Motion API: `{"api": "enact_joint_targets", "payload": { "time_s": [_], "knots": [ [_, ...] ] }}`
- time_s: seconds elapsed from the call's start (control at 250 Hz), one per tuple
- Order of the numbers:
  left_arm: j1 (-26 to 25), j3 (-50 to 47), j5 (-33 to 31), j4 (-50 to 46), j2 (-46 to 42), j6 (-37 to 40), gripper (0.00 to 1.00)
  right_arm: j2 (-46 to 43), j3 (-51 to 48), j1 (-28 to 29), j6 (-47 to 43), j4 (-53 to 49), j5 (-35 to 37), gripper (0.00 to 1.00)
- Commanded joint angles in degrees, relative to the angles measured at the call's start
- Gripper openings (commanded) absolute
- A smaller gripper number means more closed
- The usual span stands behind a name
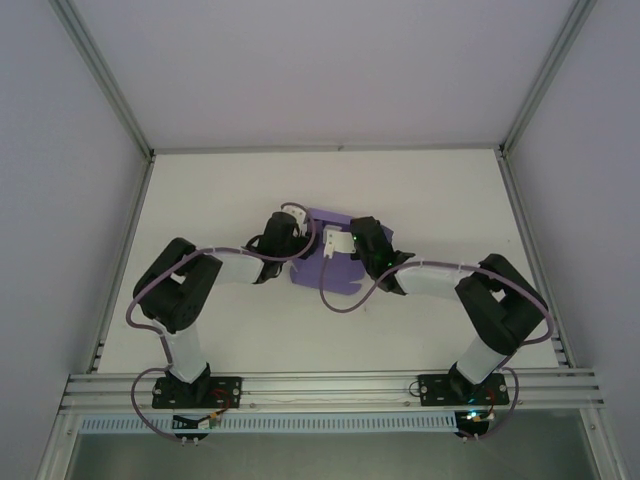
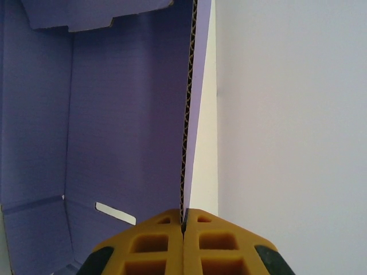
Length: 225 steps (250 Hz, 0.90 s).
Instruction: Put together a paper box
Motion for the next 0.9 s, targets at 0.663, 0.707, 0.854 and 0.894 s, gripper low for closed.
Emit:
{"api": "enact_joint_targets", "payload": {
  "time_s": [0.663, 0.707, 0.854, 0.894],
  "knots": [
    [-3.53, 7.79, -9.09, 5.02, 6.05, 0.7, 0.15, 5.03, 6.66, 1.08, 11.81, -8.64, -1.27, 0.0],
    [-3.78, 8.01, -9.64, 4.68, 6.04, 0.46, 0.1, 5.03, 6.76, 1.03, 13.24, -8.65, -1.29, 0.0],
    [-4.34, 8.32, -10.97, 3.47, 5.87, -1.25, 0.0, 4.01, 7.72, 1.07, 19.79, -9.25, -0.97, 0.15],
    [-4.39, 7.65, -10.5, 4.0, 5.71, -1.45, 0.0, 2.82, 7.75, 1.04, 22.02, -9.59, -1.02, 0.24]
  ]
}}
